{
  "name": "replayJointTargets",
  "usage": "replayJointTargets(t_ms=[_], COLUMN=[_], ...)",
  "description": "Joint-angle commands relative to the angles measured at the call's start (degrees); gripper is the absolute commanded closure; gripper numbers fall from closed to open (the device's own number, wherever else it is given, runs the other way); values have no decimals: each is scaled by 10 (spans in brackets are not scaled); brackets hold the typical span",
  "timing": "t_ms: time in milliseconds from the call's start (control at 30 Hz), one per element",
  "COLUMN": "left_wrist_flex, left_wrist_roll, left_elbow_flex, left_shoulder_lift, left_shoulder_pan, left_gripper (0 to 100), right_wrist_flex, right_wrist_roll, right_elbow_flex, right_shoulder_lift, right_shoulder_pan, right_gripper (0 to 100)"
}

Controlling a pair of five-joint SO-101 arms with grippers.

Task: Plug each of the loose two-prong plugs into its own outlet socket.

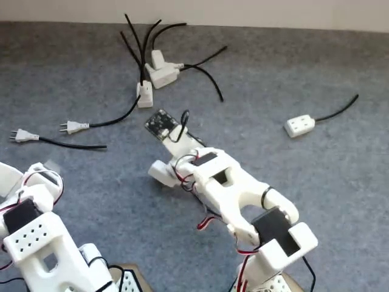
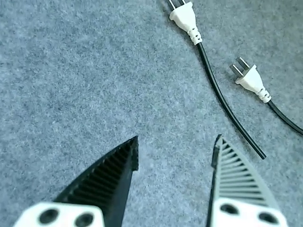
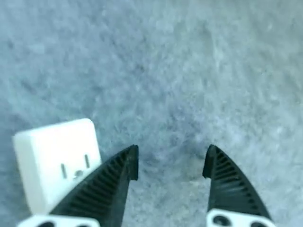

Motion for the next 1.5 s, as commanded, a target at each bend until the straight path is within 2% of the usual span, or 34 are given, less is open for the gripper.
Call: replayJointTargets(t_ms=[0, 200, 300, 400, 533, 767, 900, 1133, 1267, 1467], left_wrist_flex=[-10, -11, -11, -11, -11, -11, -11, -11, -11, -11], left_wrist_roll=[2, 1, 1, 2, 2, 2, 1, 1, 1, 0], left_elbow_flex=[-4, -3, -3, -3, -4, -4, -4, -4, -4, -4], left_shoulder_lift=[-9, -9, -9, -9, -9, -9, -9, -9, -9, -9], left_shoulder_pan=[0, 0, 0, 0, 0, -2, -3, -3, -3, -3], left_gripper=[744, 744, 744, 744, 744, 744, 744, 744, 744, 744], right_wrist_flex=[7, 9, 60, 108, 117, 59, 58, 60, 60, 60], right_wrist_roll=[25, 26, 25, 24, 23, -7, -4, -4, -4, 45], right_elbow_flex=[-16, -28, -52, -62, -10, 50, 21, -50, -57, -57], right_shoulder_lift=[-6, -10, -14, -58, -146, -148, -84, 18, 27, 26], right_shoulder_pan=[11, 36, 35, -4, -48, -92, -88, -36, -21, 1], right_gripper=[777, 777, 777, 777, 777, 777, 777, 777, 777, 777])
